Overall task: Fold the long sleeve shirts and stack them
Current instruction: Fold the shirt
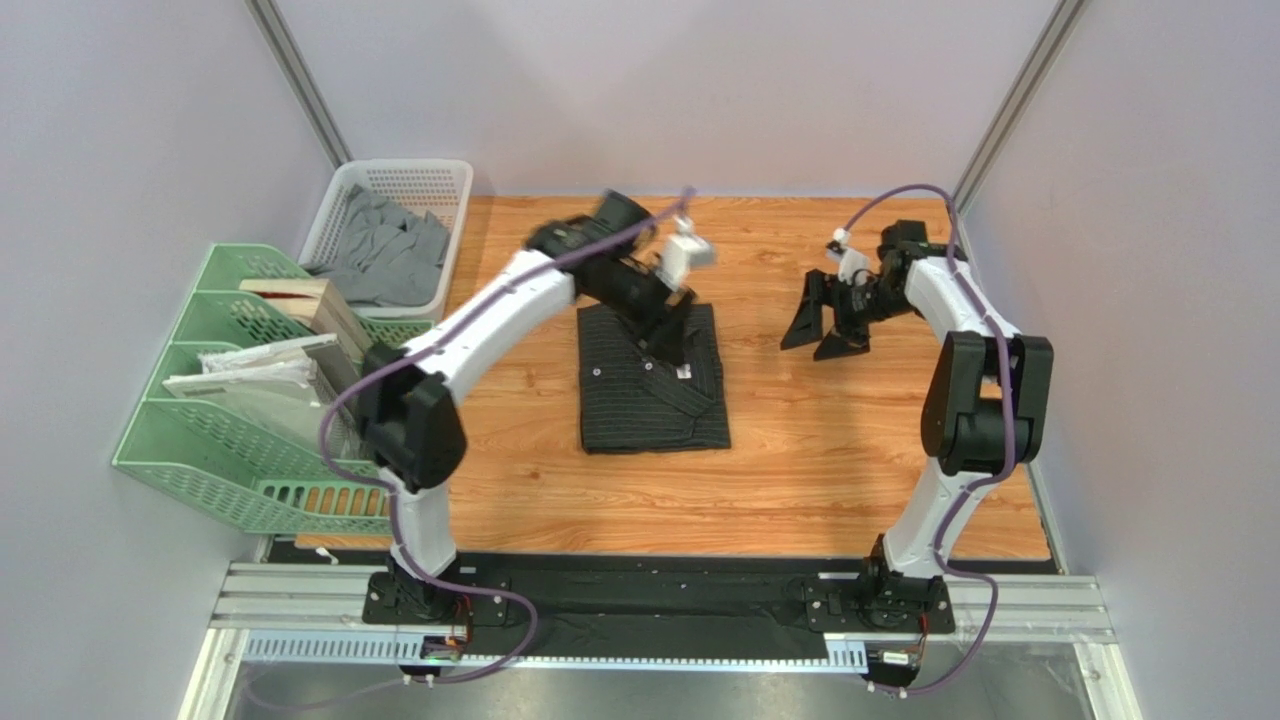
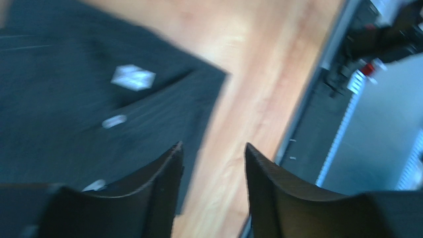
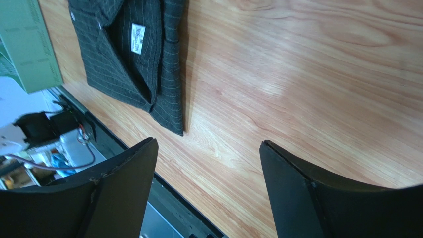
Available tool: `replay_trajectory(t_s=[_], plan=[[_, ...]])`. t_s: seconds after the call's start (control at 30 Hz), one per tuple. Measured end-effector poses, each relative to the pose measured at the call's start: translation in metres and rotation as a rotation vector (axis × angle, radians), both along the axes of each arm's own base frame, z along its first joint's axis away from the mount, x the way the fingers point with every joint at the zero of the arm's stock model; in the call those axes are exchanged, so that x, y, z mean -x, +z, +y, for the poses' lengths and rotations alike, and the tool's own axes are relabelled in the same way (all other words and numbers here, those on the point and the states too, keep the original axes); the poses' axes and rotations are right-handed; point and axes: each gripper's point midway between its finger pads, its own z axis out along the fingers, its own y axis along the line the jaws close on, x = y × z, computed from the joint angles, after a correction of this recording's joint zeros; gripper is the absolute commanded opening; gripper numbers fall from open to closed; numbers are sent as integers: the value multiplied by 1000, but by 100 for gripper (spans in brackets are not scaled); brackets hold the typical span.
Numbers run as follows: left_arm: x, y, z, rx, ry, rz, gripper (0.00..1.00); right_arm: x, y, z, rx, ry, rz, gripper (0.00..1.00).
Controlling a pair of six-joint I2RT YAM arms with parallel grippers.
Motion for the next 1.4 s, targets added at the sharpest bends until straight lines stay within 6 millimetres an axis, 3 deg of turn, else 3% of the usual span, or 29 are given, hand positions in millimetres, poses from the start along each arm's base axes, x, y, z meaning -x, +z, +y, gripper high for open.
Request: replay_trajectory(t_s=[0.07, 0.13, 0.2, 0.27, 0.3, 0.47, 0.57, 0.63, 0.77, 0.8, 0.83, 0.87, 0.9, 0.97, 1.03, 1.1, 1.23, 1.33, 1.4], plan=[[-37, 21, 38, 15, 108, -72, 44, 5, -3, 15, 15, 48, 2, 78], [-68, 20, 75, -35, 179, -135, 42, 13, -8, 27, 17, 82, 19, 75], [-78, -3, 97, -123, 183, -143, 39, 26, -14, 37, 14, 115, 50, 67], [-71, -48, 108, -237, 131, -89, 36, 38, -21, 41, 9, 132, 84, 61], [-66, -59, 105, -260, 105, -73, 35, 43, -23, 42, 4, 135, 102, 56], [-39, -136, 103, -436, -18, 44, 24, 52, -21, 36, -17, 115, 123, 51], [-26, -159, 93, -494, -56, 89, 17, 50, -12, 21, -41, 54, 119, 49], [-12, -160, 75, -503, -72, 132, 17, 47, -8, 7, -46, 6, 115, 50], [8, -145, -6, -396, -103, 159, 33, 42, -3, -18, -33, -74, 115, 49], [10, -138, -27, -347, -105, 150, 42, 40, -1, -21, -22, -83, 107, 49], [15, -128, -50, -296, -113, 135, 45, 39, 1, -24, -10, -86, 97, 49], [17, -120, -61, -262, -119, 121, 50, 38, 2, -24, 0, -86, 88, 49], [17, -107, -73, -214, -112, 100, 61, 38, 4, -25, 12, -84, 79, 50], [11, -84, -77, -130, -71, 72, 68, 37, 6, -23, 40, -71, 61, 51], [-5, -55, -54, -61, 22, 52, 79, 38, 7, -18, 74, -44, 40, 53], [-30, -27, -21, -14, 135, 13, 81, 39, 7, -8, 114, 2, 11, 54], [-87, 30, 59, 71, 391, -132, 85, 44, 6, 37, 187, 163, -69, 57], [-98, 46, 103, 64, 499, -201, 85, 54, 0, 83, 236, 318, -127, 59], [-98, 47, 119, 44, 528, -215, 85, 64, -8, 106, 255, 404, -136, 59]])
